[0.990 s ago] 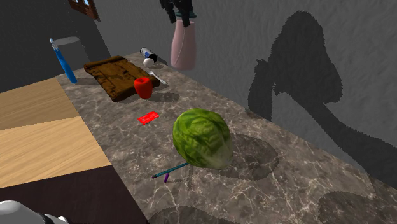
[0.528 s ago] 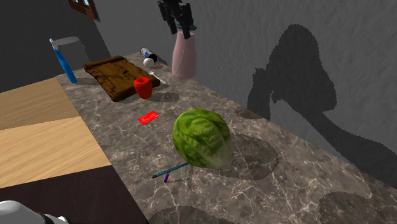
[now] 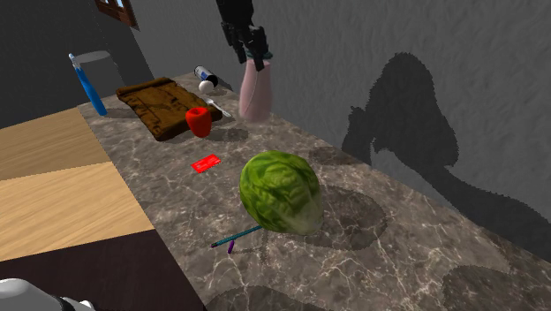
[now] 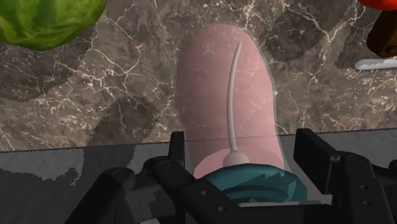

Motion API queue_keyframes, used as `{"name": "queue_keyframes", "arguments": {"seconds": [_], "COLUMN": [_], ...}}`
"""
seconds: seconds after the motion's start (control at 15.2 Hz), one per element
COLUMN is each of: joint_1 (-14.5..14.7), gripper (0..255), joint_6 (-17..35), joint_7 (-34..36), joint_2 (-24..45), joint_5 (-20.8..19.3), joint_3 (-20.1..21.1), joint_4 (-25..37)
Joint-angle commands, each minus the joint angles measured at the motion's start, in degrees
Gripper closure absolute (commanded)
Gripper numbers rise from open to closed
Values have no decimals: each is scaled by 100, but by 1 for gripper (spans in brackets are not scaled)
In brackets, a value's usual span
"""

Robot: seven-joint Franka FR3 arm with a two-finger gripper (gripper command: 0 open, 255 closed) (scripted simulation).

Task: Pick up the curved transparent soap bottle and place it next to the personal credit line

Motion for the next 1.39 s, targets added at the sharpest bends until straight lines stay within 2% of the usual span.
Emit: {"name": "queue_keyframes", "arguments": {"seconds": [0.0, 1.32], "joint_1": [-4, 24], "gripper": [255, 255], "joint_6": [174, 1600], "joint_7": [17, 362], "joint_2": [36, 533], "joint_5": [-23, -398], "joint_3": [-5, -48], "joint_4": [-135, -1116]}}
